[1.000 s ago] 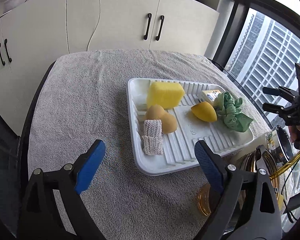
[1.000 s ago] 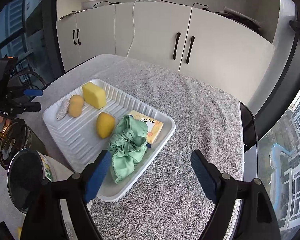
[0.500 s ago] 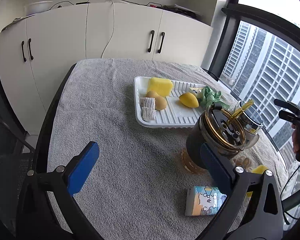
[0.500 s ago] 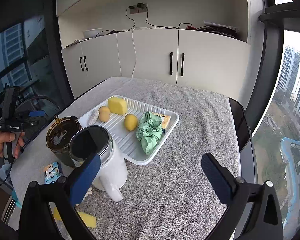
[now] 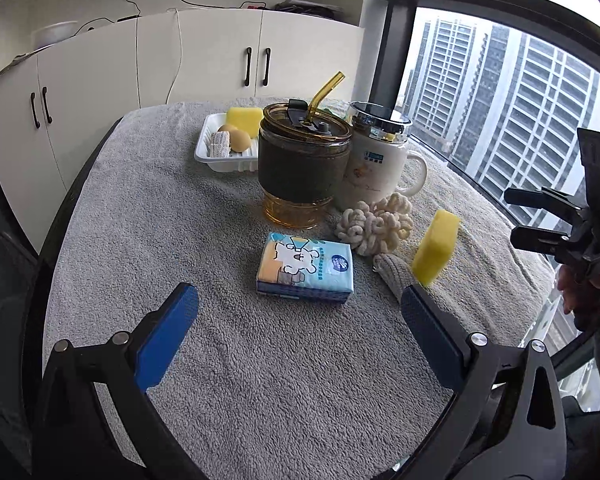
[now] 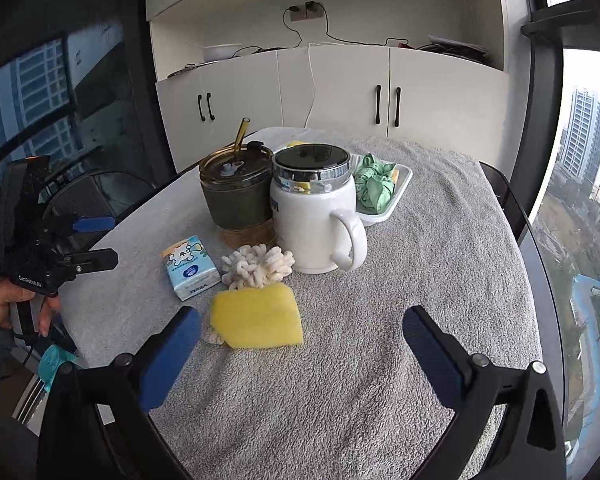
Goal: Organize soft objects
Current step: 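Withdraw both tools from the tray back toward the pile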
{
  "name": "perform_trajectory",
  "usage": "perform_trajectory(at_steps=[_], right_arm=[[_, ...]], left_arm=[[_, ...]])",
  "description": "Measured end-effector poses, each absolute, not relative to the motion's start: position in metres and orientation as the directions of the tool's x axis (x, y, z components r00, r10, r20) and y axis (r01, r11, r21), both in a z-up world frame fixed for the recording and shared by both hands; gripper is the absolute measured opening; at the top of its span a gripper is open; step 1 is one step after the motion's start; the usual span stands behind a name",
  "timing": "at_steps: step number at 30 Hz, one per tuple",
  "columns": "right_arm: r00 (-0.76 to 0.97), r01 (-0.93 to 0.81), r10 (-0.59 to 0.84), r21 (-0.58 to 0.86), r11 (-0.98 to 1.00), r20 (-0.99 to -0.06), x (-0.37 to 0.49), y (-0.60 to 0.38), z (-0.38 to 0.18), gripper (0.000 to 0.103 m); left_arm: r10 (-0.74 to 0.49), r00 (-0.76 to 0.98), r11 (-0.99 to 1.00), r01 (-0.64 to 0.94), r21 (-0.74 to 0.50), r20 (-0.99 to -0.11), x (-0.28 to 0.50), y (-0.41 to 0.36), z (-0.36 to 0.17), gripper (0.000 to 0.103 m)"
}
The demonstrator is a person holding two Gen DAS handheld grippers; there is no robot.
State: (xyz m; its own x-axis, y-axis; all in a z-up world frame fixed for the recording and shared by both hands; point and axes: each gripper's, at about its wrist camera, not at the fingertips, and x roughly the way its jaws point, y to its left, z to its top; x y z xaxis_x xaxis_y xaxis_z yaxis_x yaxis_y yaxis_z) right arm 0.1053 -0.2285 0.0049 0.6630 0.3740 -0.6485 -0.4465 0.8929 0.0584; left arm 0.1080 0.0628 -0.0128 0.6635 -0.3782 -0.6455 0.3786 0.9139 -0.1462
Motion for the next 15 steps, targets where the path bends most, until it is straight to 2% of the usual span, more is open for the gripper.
perform_trajectory(at_steps=[7, 15], right_arm=[[0.639, -0.434, 0.43, 0.163, 0.886, -0.638, 0.092, -0.218, -0.018, 0.103], [0.64, -0.41, 0.415, 0.17, 0.896, -0.646, 0.11, -0.209, -0.033, 0.103]], left_arm=[[-0.389, 0.634, 0.913, 0.363, -0.187, -0.669, 0.092, 0.044, -0.036, 0.103], [-0.377, 0.637, 0.921, 0.333, -0.201, -0.673, 0.123, 0.038, -0.042, 0.103]])
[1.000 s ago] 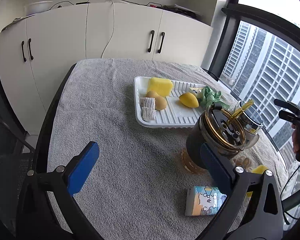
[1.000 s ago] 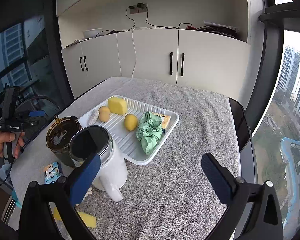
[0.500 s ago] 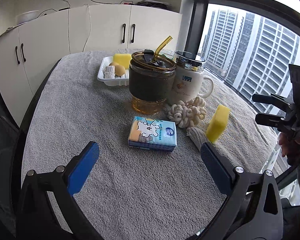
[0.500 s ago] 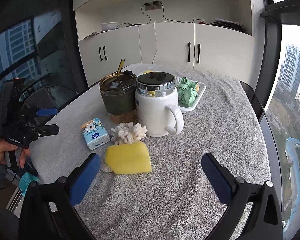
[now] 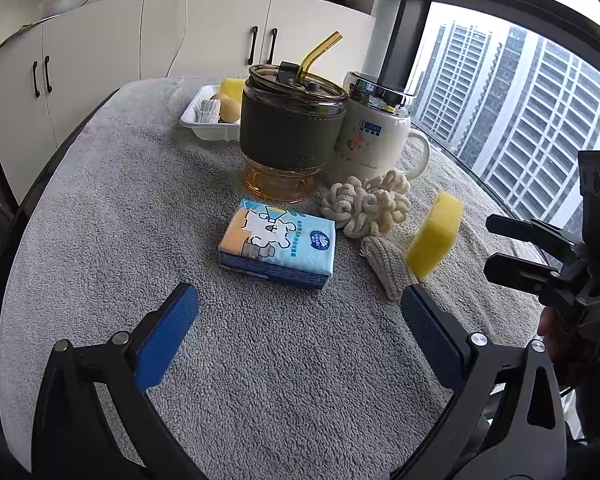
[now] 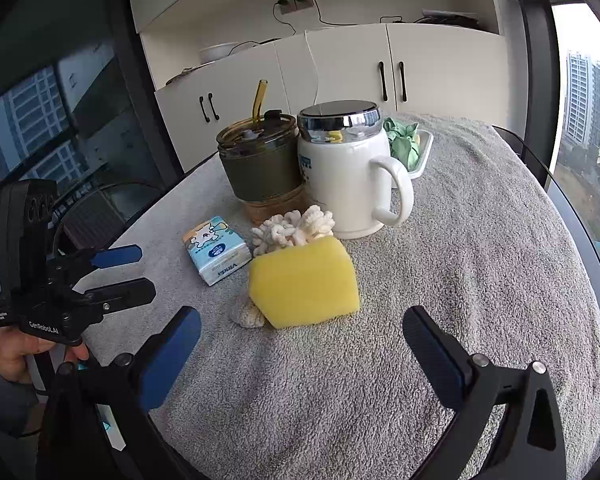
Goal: Organize soft objects
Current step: 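Grasp the blue bear-print tissue pack with the left tool while the right tool grasps the yellow sponge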
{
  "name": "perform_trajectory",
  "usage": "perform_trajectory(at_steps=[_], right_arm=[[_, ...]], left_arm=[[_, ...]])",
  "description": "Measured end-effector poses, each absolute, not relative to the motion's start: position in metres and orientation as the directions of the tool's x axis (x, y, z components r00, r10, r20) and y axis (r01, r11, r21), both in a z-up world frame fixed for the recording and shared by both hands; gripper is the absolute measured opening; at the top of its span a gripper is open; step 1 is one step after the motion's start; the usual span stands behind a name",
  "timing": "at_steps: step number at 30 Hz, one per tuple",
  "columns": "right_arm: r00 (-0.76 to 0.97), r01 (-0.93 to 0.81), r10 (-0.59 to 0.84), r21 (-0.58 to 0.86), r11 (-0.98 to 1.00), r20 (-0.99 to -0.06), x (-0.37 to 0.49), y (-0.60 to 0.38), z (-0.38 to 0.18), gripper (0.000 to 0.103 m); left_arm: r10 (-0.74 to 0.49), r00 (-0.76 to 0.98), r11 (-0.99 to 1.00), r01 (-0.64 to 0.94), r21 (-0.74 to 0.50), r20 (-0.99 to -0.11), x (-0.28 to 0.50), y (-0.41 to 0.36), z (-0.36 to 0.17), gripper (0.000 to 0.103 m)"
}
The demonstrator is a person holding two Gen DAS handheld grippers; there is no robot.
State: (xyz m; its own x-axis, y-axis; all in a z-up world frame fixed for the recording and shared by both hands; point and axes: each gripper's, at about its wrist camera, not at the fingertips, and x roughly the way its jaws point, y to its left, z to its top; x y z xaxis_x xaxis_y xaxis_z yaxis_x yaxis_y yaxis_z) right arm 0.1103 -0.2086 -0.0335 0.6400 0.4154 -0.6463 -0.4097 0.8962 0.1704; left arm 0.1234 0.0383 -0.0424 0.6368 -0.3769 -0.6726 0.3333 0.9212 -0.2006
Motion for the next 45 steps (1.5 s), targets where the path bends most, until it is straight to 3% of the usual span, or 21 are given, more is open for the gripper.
perform_trajectory(at_steps=[28, 42, 45], right_arm=[[0.561, -0.417, 0.415, 0.189, 0.889, -0.716, 0.164, -0.192, -0.065, 0.103], [0.548, -0.419, 0.413, 0.188, 0.888, -0.728, 0.167, -0.192, -0.068, 0.087], [0.532, -0.43, 0.432, 0.207, 0.879, -0.728, 0.168, -0.193, -0.069, 0.078]], left_arm=[[-0.308, 0.561, 0.942, 0.293, -0.163, -0.768, 0.175, 0.02, -0.068, 0.103], [-0.25, 0.56, 0.952, 0.289, -0.096, -0.79, 0.181, 0.014, -0.071, 0.103], [-0.239, 0.565, 0.955, 0.285, -0.086, -0.79, 0.182, 0.015, -0.071, 0.099]])
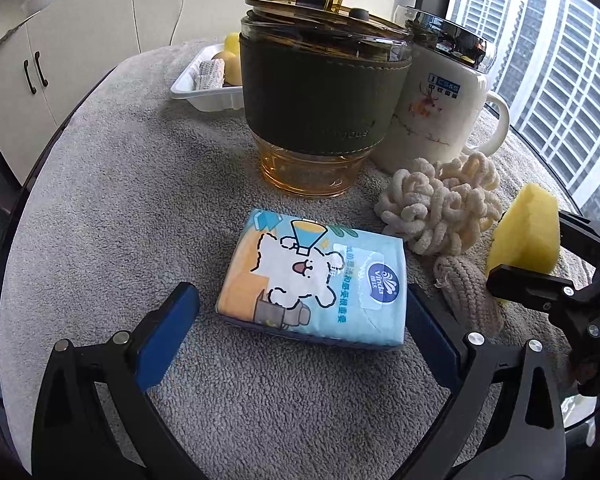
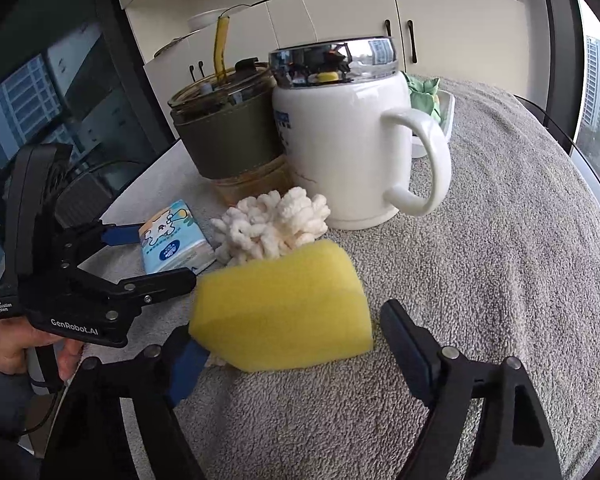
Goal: Organize soft objects
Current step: 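Grasp the blue bear-print tissue pack with the left tool while the right tool grasps the yellow sponge, then carry the tissue pack and yellow sponge over the white tray and lower them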
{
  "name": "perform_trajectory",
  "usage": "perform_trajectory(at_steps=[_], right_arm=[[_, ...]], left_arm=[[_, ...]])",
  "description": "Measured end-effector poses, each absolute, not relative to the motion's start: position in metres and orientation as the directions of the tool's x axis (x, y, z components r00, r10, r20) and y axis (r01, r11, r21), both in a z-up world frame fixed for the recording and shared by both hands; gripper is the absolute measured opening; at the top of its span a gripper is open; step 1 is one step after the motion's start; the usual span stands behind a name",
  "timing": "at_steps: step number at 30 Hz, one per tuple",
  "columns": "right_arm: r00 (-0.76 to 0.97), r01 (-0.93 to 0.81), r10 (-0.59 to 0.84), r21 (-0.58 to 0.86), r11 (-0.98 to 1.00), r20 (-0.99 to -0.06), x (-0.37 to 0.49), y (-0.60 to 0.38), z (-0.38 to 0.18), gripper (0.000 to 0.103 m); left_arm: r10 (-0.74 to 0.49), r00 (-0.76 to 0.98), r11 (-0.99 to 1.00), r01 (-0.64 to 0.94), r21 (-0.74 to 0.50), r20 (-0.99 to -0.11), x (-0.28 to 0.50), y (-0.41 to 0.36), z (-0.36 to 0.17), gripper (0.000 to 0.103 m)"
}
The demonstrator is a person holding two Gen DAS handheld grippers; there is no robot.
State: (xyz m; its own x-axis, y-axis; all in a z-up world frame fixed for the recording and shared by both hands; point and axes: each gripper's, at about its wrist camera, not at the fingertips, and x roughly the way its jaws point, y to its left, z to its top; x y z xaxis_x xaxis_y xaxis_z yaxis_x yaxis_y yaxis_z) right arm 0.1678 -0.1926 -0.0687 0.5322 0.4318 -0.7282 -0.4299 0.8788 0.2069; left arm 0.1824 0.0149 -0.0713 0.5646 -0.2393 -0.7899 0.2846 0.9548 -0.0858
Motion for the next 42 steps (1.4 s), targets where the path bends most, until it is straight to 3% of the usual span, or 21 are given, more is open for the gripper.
perform_trajectory(at_steps=[3, 22, 42], right_arm=[[0.538, -0.43, 0.428, 0.2, 0.88, -0.726, 0.167, -0.191, -0.068, 0.07], [0.562, -0.407, 0.395, 0.173, 0.897, -0.726, 0.162, -0.192, -0.065, 0.056], [0.599, -0.437, 0.342, 0.063, 0.897, -0.724, 0.127, -0.226, 0.002, 0.053]], left_arm=[[-0.22, 0.589, 0.962, 0.262, -0.074, -0.778, 0.184, 0.018, -0.069, 0.075], [-0.222, 0.612, 0.965, 0.251, -0.08, -0.759, 0.175, 0.027, -0.065, 0.073], [-0.224, 0.658, 0.959, 0.28, -0.043, -0.719, 0.136, 0.057, -0.005, 0.073]])
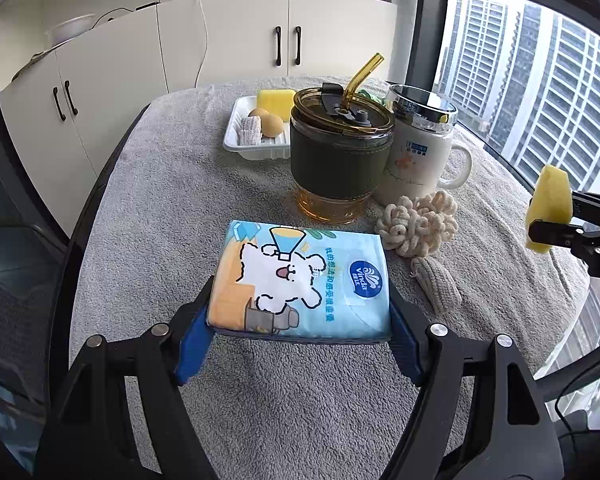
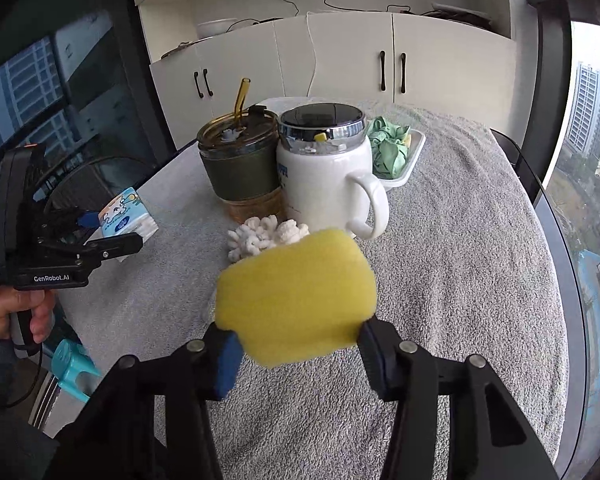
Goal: Organize soft objects
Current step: 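Carry the tissue pack and yellow sponge over the white tray and lower them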
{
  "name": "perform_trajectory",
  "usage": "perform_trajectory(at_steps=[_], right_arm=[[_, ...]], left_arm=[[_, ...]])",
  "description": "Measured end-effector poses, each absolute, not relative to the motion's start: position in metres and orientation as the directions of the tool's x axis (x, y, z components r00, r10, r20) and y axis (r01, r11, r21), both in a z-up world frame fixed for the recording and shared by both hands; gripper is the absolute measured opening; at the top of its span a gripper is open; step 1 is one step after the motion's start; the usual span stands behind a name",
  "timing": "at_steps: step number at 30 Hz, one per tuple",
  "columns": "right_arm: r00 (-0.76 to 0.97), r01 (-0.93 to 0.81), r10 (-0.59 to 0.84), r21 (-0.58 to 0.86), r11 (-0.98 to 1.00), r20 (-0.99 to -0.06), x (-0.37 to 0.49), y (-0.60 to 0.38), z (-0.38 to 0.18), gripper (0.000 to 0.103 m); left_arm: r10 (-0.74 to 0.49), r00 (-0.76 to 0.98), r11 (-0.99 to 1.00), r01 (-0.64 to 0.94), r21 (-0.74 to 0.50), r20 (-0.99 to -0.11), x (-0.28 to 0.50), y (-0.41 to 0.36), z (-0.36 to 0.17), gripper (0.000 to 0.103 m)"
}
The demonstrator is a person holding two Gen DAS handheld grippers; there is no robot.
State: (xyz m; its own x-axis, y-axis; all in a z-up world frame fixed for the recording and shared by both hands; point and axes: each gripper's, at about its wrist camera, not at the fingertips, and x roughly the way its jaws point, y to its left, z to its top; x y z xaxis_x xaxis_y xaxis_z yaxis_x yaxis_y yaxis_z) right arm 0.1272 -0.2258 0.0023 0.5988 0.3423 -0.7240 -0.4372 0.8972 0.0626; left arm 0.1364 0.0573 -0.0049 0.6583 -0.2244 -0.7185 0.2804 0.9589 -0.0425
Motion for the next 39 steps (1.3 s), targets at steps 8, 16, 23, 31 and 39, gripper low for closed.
perform_trajectory(at_steps=[8, 16, 23, 31, 39], right_arm=[[0.676, -0.432, 0.25, -0.097, 0.897, -0.693, 0.158, -0.259, 0.083, 0.053], [0.703, -0.442, 0.179, -0.225, 0.868, -0.689, 0.251, -0.259, 0.157, 0.053], [0.627, -0.519, 0.163, -0.252, 0.817, -0.762, 0.345, -0.225, 0.173, 0.054], [0.453, -0.637, 0.147, -0.204, 0.744, -0.88, 0.418, -0.173, 0.101, 0.054], [0.268, -0.734, 0.068, -0.158, 0.661, -0.961, 0.446, -0.137, 0.01, 0.054]], left_arm=[[-0.165, 0.717, 0.958, 0.278, 0.061, -0.677, 0.174, 0.085, 0.051, 0.073], [-0.143, 0.717, 0.922, 0.348, 0.172, -0.683, 0.269, 0.088, 0.103, 0.073], [-0.15, 0.637, 0.883, 0.43, 0.187, -0.756, 0.36, 0.06, 0.109, 0.073], [-0.176, 0.481, 0.823, 0.55, 0.139, -0.859, 0.421, 0.007, 0.057, 0.073], [-0.175, 0.354, 0.783, 0.616, 0.088, -0.919, 0.447, -0.019, -0.002, 0.073]])
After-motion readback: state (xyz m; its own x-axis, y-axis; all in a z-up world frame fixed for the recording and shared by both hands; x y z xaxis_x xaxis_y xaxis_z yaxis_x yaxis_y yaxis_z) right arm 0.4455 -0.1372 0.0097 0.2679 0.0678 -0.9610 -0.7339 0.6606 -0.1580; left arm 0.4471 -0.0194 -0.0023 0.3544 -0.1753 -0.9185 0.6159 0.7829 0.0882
